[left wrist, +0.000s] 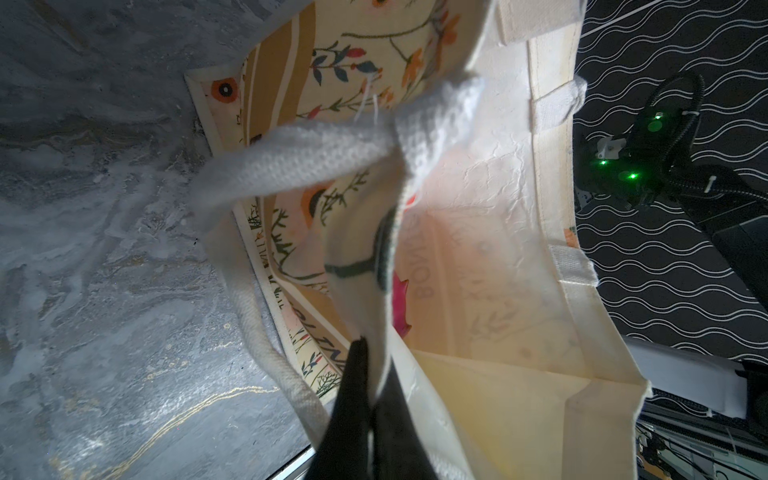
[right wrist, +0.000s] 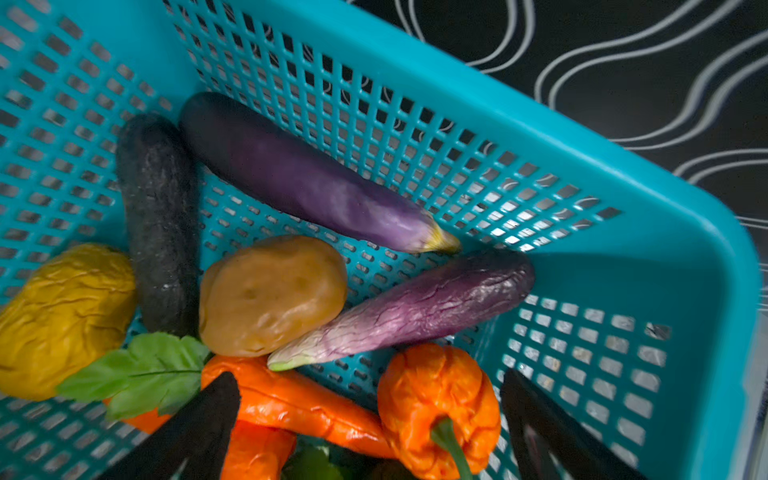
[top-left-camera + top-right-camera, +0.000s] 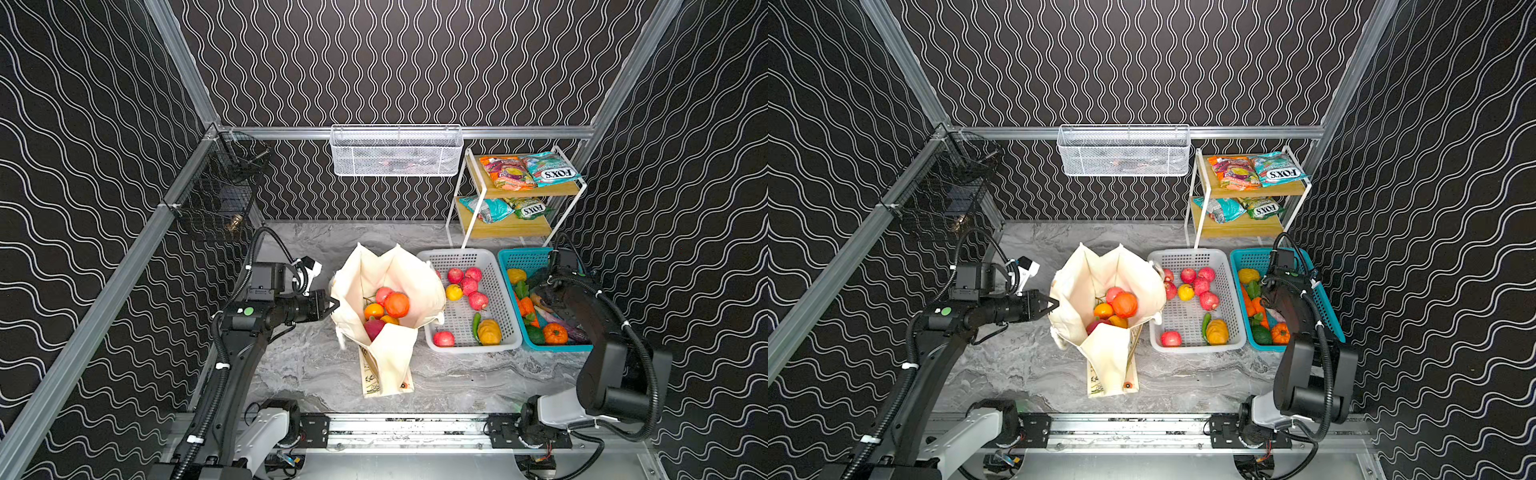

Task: Place the food into the grocery bag and tie it
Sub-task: 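Move the open right gripper over the teal basket toward the eggplants, then lower the right gripper onto the brown potato and close on it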

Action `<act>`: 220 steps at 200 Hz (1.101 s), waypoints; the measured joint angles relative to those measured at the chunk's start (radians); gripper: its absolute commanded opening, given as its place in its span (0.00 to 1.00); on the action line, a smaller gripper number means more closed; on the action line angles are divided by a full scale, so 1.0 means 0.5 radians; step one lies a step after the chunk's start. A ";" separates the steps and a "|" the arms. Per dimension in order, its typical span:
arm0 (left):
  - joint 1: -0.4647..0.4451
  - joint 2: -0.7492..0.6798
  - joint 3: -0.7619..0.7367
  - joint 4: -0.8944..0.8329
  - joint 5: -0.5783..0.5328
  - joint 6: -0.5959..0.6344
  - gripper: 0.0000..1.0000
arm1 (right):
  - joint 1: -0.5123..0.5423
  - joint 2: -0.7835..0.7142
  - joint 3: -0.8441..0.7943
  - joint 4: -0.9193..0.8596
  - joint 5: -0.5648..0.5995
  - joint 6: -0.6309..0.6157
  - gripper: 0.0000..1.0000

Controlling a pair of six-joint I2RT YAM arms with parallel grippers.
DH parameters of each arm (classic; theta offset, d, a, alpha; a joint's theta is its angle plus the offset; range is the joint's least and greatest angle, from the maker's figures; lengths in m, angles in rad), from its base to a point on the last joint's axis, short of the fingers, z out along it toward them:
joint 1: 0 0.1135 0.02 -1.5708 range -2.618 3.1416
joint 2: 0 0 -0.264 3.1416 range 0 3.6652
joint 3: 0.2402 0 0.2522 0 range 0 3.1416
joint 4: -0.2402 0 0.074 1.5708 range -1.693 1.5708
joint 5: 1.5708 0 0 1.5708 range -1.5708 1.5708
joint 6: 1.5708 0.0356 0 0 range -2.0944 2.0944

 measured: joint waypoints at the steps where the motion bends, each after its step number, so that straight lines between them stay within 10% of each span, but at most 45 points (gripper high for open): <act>1: 0.000 0.002 0.002 0.000 0.000 0.000 0.00 | -0.002 0.005 0.000 0.004 -0.006 -0.001 0.99; 220: 0.000 0.067 0.056 -0.056 -0.028 0.037 0.03 | -0.118 0.547 0.249 0.185 -0.415 -0.143 0.99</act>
